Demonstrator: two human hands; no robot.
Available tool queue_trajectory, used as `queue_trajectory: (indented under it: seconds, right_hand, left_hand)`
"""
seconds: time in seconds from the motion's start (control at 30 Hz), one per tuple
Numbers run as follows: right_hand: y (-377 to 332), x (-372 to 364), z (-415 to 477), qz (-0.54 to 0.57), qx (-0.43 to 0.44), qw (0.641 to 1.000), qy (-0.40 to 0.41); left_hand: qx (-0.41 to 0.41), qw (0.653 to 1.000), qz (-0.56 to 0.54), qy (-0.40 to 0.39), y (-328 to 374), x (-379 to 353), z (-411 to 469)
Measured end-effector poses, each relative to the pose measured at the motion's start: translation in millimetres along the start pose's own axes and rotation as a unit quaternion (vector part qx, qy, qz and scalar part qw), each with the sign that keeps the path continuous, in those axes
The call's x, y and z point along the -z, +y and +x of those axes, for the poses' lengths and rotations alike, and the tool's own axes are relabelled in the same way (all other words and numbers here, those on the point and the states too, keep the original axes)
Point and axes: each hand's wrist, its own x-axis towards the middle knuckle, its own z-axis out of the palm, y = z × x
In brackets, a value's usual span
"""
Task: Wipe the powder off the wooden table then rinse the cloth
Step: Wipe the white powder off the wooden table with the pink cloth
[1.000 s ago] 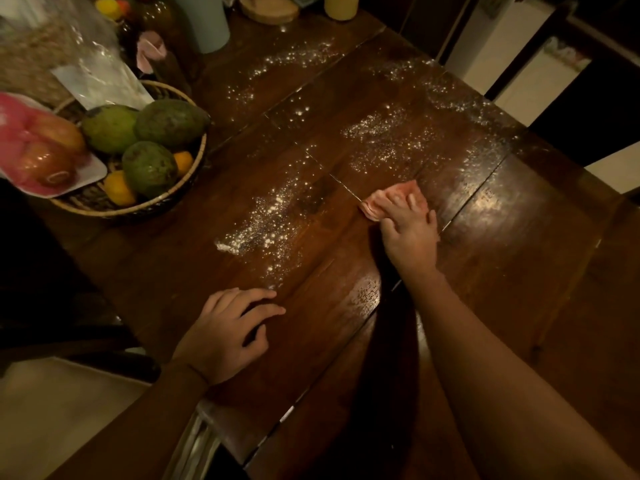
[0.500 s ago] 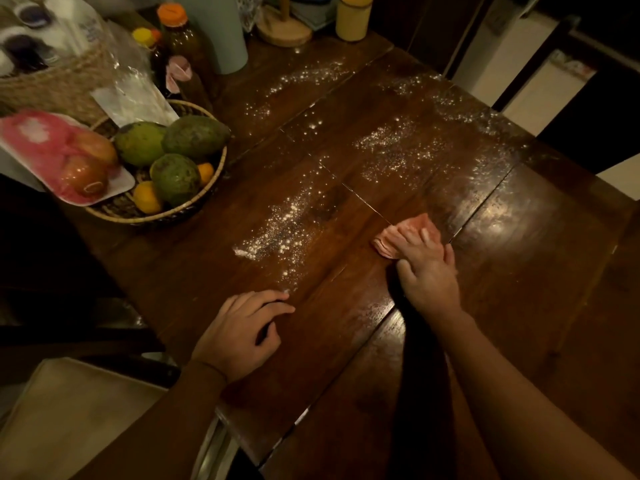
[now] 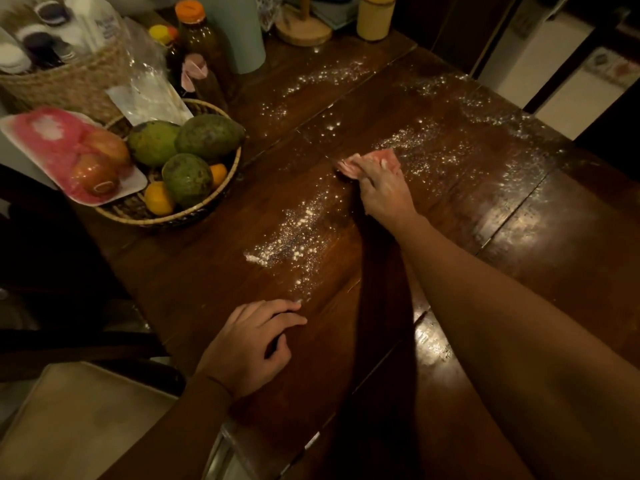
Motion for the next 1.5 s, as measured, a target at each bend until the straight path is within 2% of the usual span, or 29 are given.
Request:
queue_trajectory:
  seconds: [0.1,0.23,0.3,0.37,0.47,0.53,0.6,0.7,0.77,0.83,0.93,1.0,1.07,1.17,1.23,1.3,1.4,1.43,1.5]
  right_hand:
    - [-25,-15,23,-0.009,0.033,0.999,-0.023]
    - [-34,-19,2,-0.014,0.218,0.967,-0.131]
    - [-23,-10,-15,0.007,0.264,0.95,-0.167]
    - [-6,4,-26,0.046,0.223,0.962,-0.153]
    - [6,7,-34,0.064,0.098,0.992,-0.042]
    - [-2,-6,-45,0.036,0.053,0.998,0.016]
    - [-9,-19,-59,0.027,0.077,0.997,0.019]
    - [4,-18,-78,0.036,0.184,0.981,-0.056]
    - [14,-3,-81,0.037,0.213,0.97,-0.11]
    - [17,5,-74,0.031,0.186,0.975,-0.115]
    - [0,-4,-59,0.019,0.067,0.997,-0.026]
    - [-19,-17,-59,-0.002,0.041,0.999,0.009]
    - [-27,-26,-68,0.001,0.116,0.993,-0.012]
    - [-6,-16,-82,0.004,0.262,0.956,-0.129]
    - [15,-2,-82,0.003,0.278,0.944,-0.18]
    - [28,6,-79,0.017,0.216,0.965,-0.148]
    - [11,-4,-87,-0.004,0.101,0.994,-0.041]
    - [2,-12,-93,-0.023,0.106,0.994,-0.026]
    - [-7,-24,-107,-0.022,0.191,0.98,-0.055]
  left_hand:
    - [0.0,1.0,0.0,0.002,-1,-1,1]
    - [-0.003,1.0,-0.007,0.004,-1,-2,0]
    - [0.0,1.0,-0.009,0.009,-2,-4,0]
    - [0.002,1.0,-0.011,0.012,-3,-5,0]
    - [0.002,1.0,-0.01,0.014,-4,-5,0]
    - [0.003,1.0,-0.01,0.014,-3,-5,0]
    - [0.002,1.0,-0.011,0.016,-3,-5,0]
    - [-0.001,1.0,-0.006,0.018,-2,-4,1]
    - [-0.003,1.0,-0.002,0.019,-1,-3,1]
    - [-0.002,1.0,0.001,0.019,-1,-3,0]
    - [0.0,1.0,0.0,0.019,-1,-3,0]
    - [0.0,1.0,-0.002,0.021,-1,-3,0]
    - [-0.001,1.0,-0.004,0.021,0,-2,0]
    - [-0.001,1.0,-0.003,0.024,0,-2,1]
    - [-0.003,1.0,-0.003,0.023,0,-3,1]
    - [-0.002,1.0,-0.001,0.016,-2,-3,1]
    - [0.001,1.0,-0.002,0.012,-2,-3,0]
    - [0.002,1.0,-0.002,0.012,-2,-3,0]
    - [0.003,1.0,0.001,0.011,-1,-2,1]
